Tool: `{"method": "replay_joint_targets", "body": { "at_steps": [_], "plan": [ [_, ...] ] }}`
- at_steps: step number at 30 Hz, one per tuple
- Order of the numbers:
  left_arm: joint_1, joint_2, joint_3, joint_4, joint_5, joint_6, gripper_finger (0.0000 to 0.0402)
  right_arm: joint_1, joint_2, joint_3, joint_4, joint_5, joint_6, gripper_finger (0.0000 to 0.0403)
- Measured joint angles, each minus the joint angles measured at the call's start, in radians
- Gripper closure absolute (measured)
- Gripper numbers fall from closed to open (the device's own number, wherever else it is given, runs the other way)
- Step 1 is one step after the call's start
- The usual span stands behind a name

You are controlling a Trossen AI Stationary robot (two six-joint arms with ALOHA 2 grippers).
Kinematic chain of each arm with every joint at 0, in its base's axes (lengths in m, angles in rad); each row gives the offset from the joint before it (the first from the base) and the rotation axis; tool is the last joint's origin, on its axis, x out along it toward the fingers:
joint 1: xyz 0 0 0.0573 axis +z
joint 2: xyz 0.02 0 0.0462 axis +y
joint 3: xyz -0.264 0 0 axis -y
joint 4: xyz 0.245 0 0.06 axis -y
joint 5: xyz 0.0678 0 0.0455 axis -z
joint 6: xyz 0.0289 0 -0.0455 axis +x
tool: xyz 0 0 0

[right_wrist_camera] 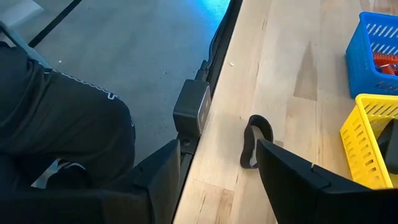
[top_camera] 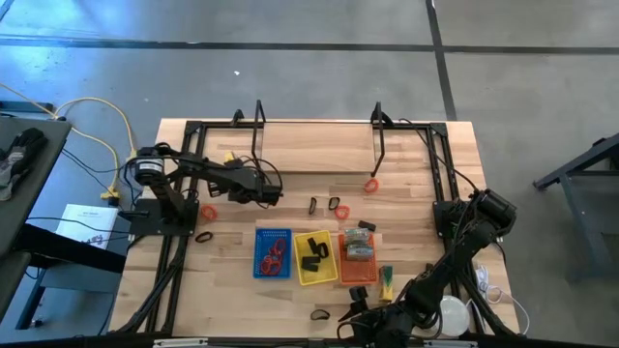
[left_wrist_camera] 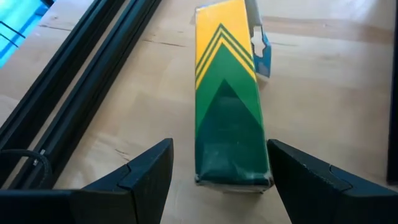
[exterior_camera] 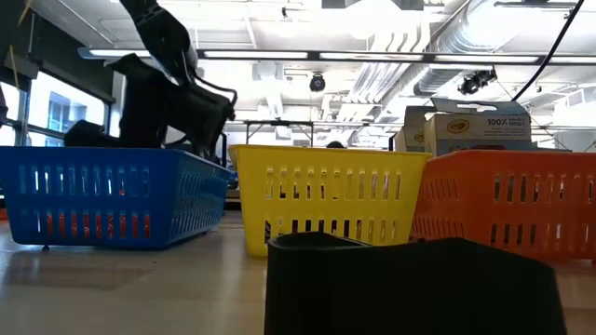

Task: Pick & Place Office Desk Supplies
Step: Put the crayon box into the orange basket

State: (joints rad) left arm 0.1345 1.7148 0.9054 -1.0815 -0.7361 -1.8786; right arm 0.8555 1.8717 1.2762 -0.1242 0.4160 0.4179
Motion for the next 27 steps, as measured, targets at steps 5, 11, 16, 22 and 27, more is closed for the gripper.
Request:
{"method": "replay_joint_targets", "body": {
  "at_steps": [5,11,16,22,27],
  "plan": [
    [0.000,0.001,0.000,0.021,0.002,0.037,0.0155,0.000,0.000,0.000,-0.005,0.000,0.000,0.0204],
    [0.000,0.001,0.000,0.021,0.031,0.072,0.0203,0.000,0.000,0.000,-0.005,0.000,0.000,0.0204],
    [0.000,0.001,0.000,0.021,0.032,0.068,0.0277,0.000,0.000,0.000,-0.005,0.000,0.000,0.0204],
    [0.000,0.000,0.000,0.003,0.031,0.071,0.0298,0.000,0.000,0.000,-0.005,0.000,0.001,0.0204],
    [-0.011,0.000,0.000,-0.048,0.041,0.075,0.0289,0.000,0.000,0.000,-0.007,0.000,0.005,0.0204]
  ]
}}
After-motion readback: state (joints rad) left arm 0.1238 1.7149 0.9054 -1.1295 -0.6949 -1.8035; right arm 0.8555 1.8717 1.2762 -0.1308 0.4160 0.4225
